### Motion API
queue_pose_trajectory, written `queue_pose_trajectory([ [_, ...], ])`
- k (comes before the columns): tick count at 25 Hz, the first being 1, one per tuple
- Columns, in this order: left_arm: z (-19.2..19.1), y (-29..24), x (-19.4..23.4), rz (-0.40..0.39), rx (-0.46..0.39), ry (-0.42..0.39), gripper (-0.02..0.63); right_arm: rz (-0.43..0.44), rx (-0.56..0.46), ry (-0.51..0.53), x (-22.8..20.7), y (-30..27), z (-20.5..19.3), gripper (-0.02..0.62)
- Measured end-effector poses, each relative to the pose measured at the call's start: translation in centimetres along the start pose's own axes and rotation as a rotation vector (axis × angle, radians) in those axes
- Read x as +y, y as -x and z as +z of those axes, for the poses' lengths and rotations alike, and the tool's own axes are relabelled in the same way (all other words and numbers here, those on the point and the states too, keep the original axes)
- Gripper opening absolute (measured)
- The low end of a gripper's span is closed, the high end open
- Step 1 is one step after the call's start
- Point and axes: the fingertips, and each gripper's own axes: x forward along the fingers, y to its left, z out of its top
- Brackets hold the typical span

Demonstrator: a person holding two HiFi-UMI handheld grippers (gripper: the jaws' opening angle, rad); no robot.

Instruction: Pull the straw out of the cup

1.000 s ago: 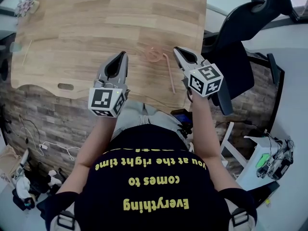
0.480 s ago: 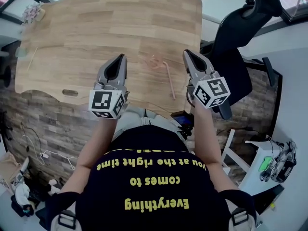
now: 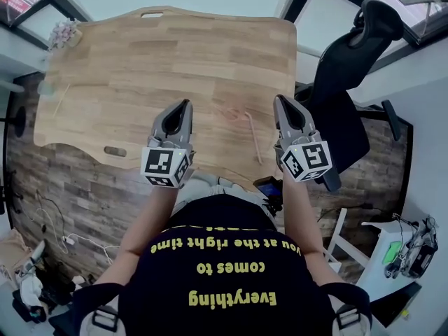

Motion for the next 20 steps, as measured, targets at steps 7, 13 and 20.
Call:
queue_pose_trajectory([
  [7,0.1,0.2,0.1,-0.007,-0.004,0.003,0.0,0.029,-0.056,0.02,1.7,0.4,1.4,0.006],
  [13,0.2,0.1,0.2,-0.012,0.0,0.006,0.0,0.031,-0.083,0.063,2.2,0.6,2.1,0.006],
  [20,0.3,-0.2,0.0,-0.02,0.0,0.012,0.0,0.019,-0.08,0.086,2.0,0.9,2.4,0.006],
])
